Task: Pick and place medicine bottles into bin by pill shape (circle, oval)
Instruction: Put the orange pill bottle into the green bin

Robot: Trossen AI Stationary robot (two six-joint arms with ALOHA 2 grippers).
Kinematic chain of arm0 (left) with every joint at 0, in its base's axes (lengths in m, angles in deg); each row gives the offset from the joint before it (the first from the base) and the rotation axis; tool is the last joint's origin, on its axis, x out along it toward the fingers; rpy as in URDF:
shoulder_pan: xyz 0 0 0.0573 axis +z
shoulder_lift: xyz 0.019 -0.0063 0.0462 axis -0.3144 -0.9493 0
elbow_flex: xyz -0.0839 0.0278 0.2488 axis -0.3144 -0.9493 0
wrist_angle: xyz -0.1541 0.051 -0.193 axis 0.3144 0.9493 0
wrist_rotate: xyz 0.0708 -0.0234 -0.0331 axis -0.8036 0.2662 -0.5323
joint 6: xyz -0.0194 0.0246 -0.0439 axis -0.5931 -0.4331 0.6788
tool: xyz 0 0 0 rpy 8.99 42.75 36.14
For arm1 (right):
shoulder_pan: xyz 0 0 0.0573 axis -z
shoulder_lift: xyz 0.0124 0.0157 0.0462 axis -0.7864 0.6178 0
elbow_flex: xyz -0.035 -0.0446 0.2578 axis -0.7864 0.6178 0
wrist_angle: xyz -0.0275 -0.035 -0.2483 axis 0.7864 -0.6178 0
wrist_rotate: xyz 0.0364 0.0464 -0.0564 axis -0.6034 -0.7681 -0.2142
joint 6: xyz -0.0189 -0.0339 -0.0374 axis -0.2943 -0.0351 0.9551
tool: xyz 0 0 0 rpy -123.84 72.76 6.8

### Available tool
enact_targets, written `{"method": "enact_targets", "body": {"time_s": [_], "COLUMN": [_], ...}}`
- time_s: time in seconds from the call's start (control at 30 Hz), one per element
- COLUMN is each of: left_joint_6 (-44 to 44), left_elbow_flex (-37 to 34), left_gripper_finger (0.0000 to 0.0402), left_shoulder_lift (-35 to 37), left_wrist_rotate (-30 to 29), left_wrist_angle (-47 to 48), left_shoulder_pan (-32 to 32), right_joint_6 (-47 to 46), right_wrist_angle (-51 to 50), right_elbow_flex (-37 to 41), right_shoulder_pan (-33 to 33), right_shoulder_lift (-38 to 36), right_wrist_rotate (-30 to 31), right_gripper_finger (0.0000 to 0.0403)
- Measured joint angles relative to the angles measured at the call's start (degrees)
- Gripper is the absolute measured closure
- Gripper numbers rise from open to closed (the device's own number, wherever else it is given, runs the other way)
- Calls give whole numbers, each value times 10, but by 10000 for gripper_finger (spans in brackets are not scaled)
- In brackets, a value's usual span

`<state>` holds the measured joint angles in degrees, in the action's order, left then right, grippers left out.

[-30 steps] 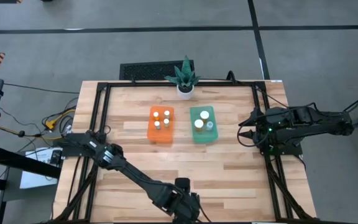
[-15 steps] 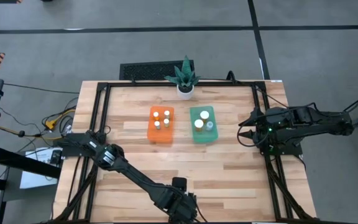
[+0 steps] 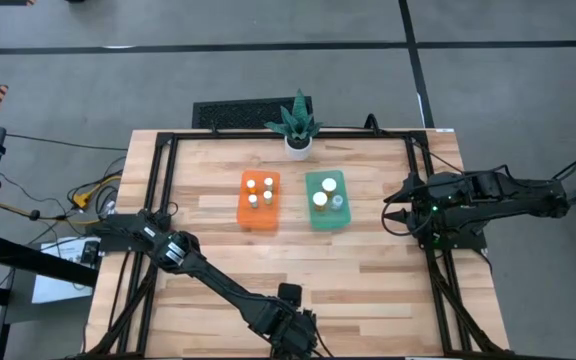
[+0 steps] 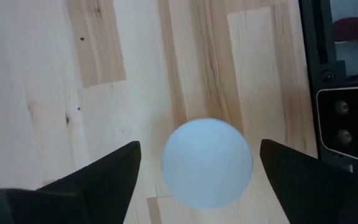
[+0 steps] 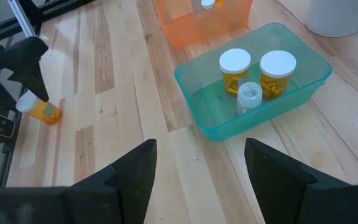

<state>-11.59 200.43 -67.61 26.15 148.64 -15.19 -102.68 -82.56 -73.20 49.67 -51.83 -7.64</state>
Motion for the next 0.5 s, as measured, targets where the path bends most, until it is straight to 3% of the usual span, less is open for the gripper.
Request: {"method": "enact_targets", "body": {"time_s": [0.3, 0.5], "left_joint_6": [0, 1], "left_elbow_flex": [0, 0], "left_gripper_finger": [174, 199], "left_shoulder_lift": [0, 0], "left_wrist_rotate": [7, 19], "left_wrist_angle": [0, 0], "left_shoulder_pan": [-1, -1], "right_joint_6": [0, 0], "right_wrist_angle": [0, 0], "right_elbow_flex": [0, 0], "right_shoulder_pan": [0, 0], "right_shoulder_lift": [0, 0], "right_wrist_rotate": [0, 0], "right_gripper_finger": [148, 148]}}
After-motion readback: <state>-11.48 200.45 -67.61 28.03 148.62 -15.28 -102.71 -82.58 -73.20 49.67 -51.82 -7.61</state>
